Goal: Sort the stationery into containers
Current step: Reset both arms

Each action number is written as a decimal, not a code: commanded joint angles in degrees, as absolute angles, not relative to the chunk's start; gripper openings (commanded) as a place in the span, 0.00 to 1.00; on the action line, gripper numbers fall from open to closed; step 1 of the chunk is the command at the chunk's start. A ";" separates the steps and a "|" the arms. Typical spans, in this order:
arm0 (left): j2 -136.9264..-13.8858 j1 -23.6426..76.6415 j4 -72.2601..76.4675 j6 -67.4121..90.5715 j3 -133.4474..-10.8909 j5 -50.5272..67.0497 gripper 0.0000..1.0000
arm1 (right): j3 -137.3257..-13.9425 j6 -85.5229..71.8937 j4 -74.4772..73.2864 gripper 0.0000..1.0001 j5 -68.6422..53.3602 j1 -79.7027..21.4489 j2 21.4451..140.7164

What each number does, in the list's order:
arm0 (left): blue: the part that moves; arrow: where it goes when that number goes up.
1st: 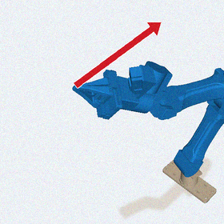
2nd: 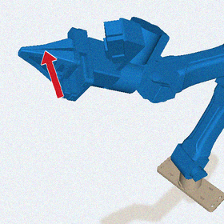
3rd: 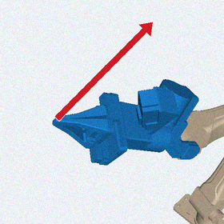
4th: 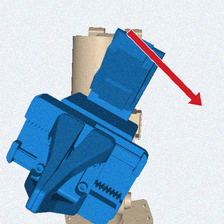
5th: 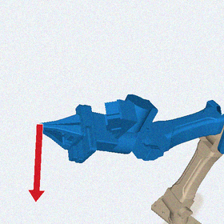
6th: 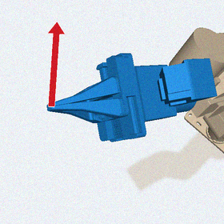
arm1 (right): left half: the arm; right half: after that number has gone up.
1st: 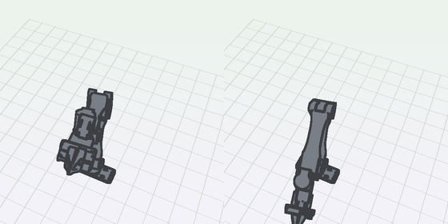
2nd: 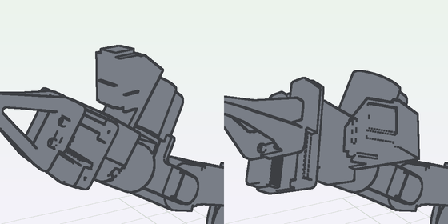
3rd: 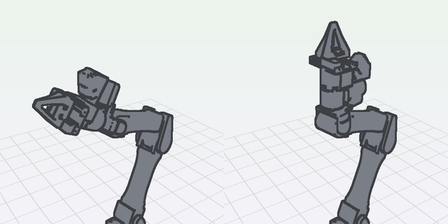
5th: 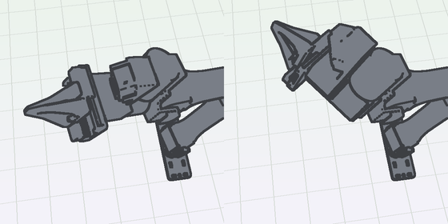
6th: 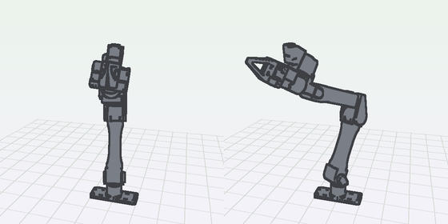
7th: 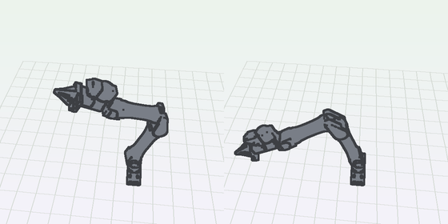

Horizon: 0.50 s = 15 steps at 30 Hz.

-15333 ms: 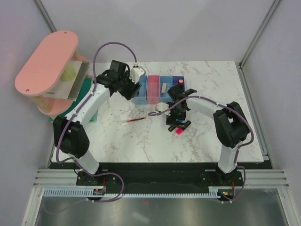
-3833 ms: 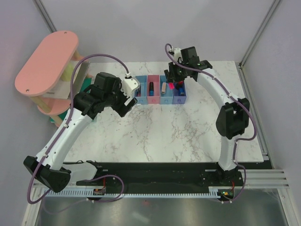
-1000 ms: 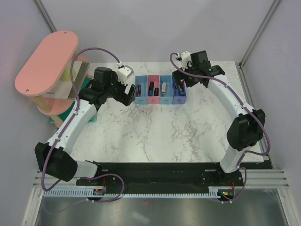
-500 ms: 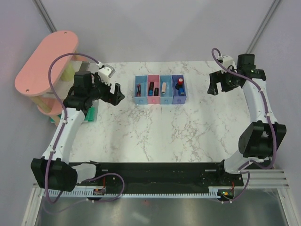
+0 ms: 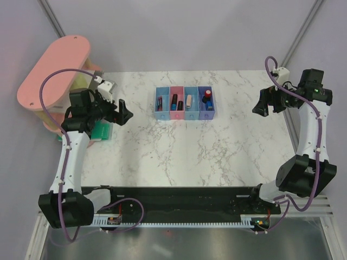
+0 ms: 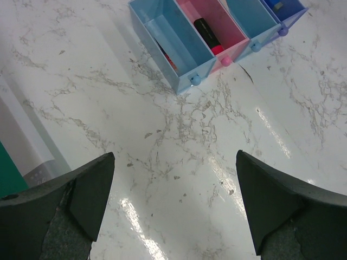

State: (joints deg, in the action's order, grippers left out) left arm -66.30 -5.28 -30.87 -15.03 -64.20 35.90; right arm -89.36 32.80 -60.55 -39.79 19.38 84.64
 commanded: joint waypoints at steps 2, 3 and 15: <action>-62.67 -5.27 -30.41 -16.26 -63.11 37.44 1.00 | -88.33 36.04 -62.05 0.98 -47.37 20.39 83.50; -62.41 -5.27 -30.24 -16.09 -62.93 37.27 1.00 | -88.24 35.95 -61.96 0.98 -47.72 20.39 83.50; -60.64 -5.27 -29.71 -15.56 -61.35 36.21 1.00 | -87.89 35.86 -61.79 0.98 -48.87 20.65 83.67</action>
State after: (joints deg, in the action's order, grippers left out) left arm -61.73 -5.23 -31.11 -15.03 -61.65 36.10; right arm -88.18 34.17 -61.76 -45.87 20.25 84.49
